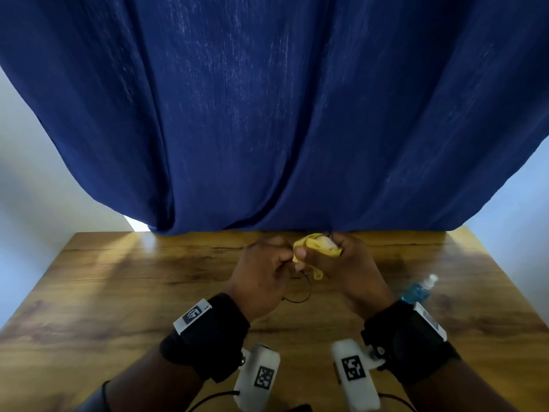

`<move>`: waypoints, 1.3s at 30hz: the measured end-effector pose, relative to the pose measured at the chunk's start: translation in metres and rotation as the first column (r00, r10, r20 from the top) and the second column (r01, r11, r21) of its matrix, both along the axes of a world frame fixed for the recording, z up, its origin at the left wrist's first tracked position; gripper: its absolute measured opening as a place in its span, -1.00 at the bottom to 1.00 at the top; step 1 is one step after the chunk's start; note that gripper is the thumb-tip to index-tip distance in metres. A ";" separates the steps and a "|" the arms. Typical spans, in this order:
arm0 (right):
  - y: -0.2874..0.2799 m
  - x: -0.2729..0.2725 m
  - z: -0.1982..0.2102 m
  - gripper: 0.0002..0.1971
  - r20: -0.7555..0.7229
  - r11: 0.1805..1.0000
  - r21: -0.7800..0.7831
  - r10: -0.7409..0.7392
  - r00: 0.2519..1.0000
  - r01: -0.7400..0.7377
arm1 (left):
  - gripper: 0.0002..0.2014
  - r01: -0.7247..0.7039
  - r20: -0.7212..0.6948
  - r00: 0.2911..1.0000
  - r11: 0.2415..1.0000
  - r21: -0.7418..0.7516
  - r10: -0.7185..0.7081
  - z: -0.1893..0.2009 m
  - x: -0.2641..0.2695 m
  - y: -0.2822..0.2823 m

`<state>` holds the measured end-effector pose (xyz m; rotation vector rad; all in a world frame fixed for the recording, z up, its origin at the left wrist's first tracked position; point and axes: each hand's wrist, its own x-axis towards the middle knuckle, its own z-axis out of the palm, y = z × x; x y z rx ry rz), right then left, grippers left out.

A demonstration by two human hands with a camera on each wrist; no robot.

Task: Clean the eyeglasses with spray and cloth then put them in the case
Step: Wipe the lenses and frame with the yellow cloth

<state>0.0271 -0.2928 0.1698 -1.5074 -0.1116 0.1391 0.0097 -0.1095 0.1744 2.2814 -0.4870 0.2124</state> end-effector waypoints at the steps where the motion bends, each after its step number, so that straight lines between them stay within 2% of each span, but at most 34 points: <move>1: 0.002 0.002 0.001 -0.53 0.012 0.999 -0.015 -0.039 0.999 0.039 | -0.86 0.011 0.008 1.000 1.000 0.005 -0.012 0.000 -0.001 -0.001; 4: 0.006 0.006 0.000 -0.46 0.042 0.992 -0.042 -0.121 0.992 0.123 | -0.86 0.007 0.025 1.000 0.999 -0.050 -0.006 -0.001 -0.002 -0.002; 6: 0.007 0.007 -0.002 -0.55 0.023 0.994 0.020 -0.109 0.994 0.108 | -0.85 -0.034 -0.014 0.999 0.992 -0.119 0.033 -0.001 -0.001 0.001; 9: 0.010 0.009 -0.008 -0.70 -0.049 0.995 0.098 0.017 0.999 -0.012 | -0.87 -0.120 -0.046 0.992 0.984 -0.133 0.115 -0.004 0.005 0.011; 13: 0.023 0.009 -0.015 -0.60 -0.102 0.979 0.154 0.150 0.983 -0.133 | -0.91 -0.208 -0.091 0.977 0.959 -0.194 0.194 -0.009 0.004 0.023; 15: 0.031 0.008 -0.011 -0.59 -0.110 0.990 0.103 0.104 0.989 -0.092 | -0.90 -0.229 -0.104 0.972 0.951 -0.209 0.211 -0.012 0.001 0.028; 18: 0.042 0.006 -0.005 -0.75 -0.080 0.999 0.004 -0.032 0.996 0.033 | -0.86 -0.210 -0.136 0.974 0.952 -0.222 0.182 -0.014 -0.002 0.037; 20: 0.050 0.005 -0.002 -0.80 -0.043 0.997 -0.029 -0.067 0.997 0.065 | -0.86 -0.193 -0.173 0.973 0.953 -0.233 0.155 -0.012 -0.005 0.042; 25: 0.056 0.005 -0.002 -0.72 -0.091 0.998 -0.057 -0.017 0.996 0.012 | -0.87 -0.231 -0.223 0.961 0.922 -0.311 0.165 -0.011 -0.004 0.070; 28: 0.054 0.004 0.000 -0.65 -0.076 0.994 -0.091 -0.068 0.995 0.061 | -0.85 -0.261 -0.260 0.949 0.909 -0.325 0.180 -0.015 -0.003 0.083; 31: 0.048 0.001 0.007 -0.61 -0.053 0.980 -0.051 -0.197 0.979 0.195 | -0.81 -0.333 -0.320 0.924 0.848 -0.413 0.207 -0.016 -0.002 0.094; 33: 0.042 -0.004 0.015 -0.68 -0.008 0.971 -0.071 -0.228 0.974 0.227 | -0.79 -0.364 -0.361 0.911 0.797 -0.481 0.198 -0.014 -0.001 0.102; 35: 0.044 -0.014 0.025 -0.81 0.067 0.964 -0.179 -0.186 0.980 0.195 | -0.79 -0.377 -0.390 0.903 0.768 -0.518 0.180 -0.011 -0.001 0.102; 37: 0.054 -0.025 0.028 -0.87 0.113 0.950 -0.295 -0.070 0.991 0.101 | -0.81 -0.387 -0.419 0.895 0.728 -0.566 0.151 -0.008 -0.003 0.096; 39: 0.070 -0.036 0.028 -0.87 0.120 0.939 -0.343 0.067 0.990 -0.022 | -0.82 -0.367 -0.437 0.897 0.662 -0.654 0.066 -0.005 -0.006 0.084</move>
